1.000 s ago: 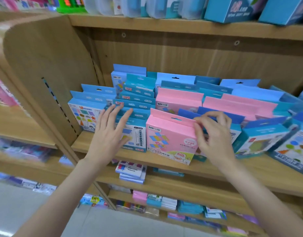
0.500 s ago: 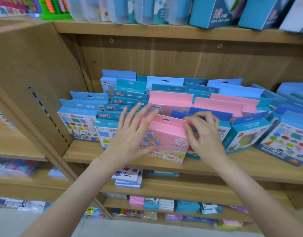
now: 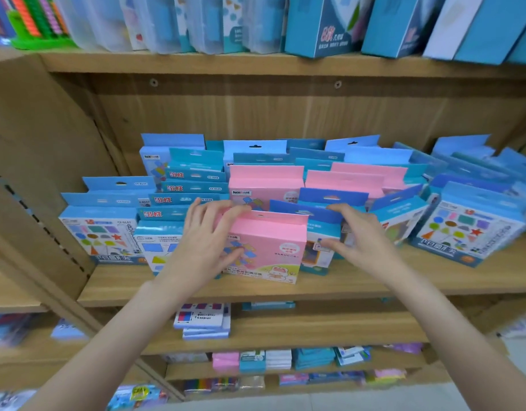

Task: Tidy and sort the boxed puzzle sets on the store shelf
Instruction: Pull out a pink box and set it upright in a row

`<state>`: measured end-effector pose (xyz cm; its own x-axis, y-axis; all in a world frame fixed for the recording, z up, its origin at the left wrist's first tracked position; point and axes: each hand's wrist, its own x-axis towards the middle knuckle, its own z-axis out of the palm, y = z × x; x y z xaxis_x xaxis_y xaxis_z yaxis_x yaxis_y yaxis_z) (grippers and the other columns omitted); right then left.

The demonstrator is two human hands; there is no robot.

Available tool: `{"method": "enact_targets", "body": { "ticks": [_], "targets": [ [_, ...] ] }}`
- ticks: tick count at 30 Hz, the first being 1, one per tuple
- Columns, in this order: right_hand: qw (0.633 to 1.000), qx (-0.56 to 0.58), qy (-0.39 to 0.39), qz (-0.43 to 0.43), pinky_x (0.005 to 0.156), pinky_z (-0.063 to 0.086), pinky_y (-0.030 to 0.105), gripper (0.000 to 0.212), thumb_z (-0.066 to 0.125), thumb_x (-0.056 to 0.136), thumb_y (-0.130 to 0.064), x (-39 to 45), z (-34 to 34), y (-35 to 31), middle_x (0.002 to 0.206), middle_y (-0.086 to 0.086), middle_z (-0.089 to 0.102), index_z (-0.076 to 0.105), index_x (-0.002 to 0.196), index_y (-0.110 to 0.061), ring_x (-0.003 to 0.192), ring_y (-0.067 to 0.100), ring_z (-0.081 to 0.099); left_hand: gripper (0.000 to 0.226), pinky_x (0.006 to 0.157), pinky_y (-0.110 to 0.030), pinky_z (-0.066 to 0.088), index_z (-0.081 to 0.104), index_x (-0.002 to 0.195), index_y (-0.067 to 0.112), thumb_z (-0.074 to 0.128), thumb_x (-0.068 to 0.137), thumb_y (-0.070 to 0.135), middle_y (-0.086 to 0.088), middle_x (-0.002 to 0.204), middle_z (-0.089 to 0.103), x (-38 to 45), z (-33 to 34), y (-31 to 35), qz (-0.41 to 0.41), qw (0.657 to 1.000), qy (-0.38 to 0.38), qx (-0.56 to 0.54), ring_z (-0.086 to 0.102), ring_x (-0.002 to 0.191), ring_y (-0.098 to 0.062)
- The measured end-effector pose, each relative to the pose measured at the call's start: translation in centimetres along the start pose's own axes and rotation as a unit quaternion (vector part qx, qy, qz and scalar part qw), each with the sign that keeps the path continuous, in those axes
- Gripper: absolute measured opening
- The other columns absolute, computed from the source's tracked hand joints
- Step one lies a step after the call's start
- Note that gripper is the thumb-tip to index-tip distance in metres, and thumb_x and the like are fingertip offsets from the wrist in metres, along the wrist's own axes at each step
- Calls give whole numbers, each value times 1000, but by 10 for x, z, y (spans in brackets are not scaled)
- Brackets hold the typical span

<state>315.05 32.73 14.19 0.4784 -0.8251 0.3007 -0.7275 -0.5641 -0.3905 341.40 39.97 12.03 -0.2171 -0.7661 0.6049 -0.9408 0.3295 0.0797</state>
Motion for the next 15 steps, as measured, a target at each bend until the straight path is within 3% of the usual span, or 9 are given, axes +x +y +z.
{"method": "enact_targets", "body": {
  "ticks": [3,6,8,11,15],
  "targets": [
    [1000,-10,-18,13,84,38,31,52,69,80,-25,-5,-18,13,120,7,59,46,125,-12,108,26,53,79,103,-58,26,34,126,19,81,63,21,-9,114,44,2,0,1,-4,1000,-2,5,43,108,-29],
    [999,-53,-7,2,94,41,39,55,71,78,-24,-11,-29,26,123,9,52,47,125,-8,113,25,48,81,101,-61,29,36,126,16,83,60,19,-14,111,48,3,4,1,-11,1000,11,17,44,106,-31],
    [994,-104,9,-30,105,33,44,70,77,71,-30,-10,-26,33,130,9,43,44,129,-9,120,24,36,82,100,-61,30,37,126,16,84,59,18,-9,112,41,4,8,2,-12,999,21,24,42,105,-30],
    [980,-194,-8,-36,114,8,43,96,77,65,-43,-2,-19,30,141,8,28,26,141,-17,129,19,15,83,100,-62,29,36,126,15,84,58,16,-8,112,38,5,11,2,-16,999,24,27,41,104,-30],
    [962,-272,-14,-17,114,-1,44,99,74,65,-51,9,-18,23,130,6,32,22,141,-14,128,24,25,83,101,-61,28,36,126,15,83,58,16,-14,112,46,4,10,3,-21,999,20,30,42,105,-32]
  ]
}}
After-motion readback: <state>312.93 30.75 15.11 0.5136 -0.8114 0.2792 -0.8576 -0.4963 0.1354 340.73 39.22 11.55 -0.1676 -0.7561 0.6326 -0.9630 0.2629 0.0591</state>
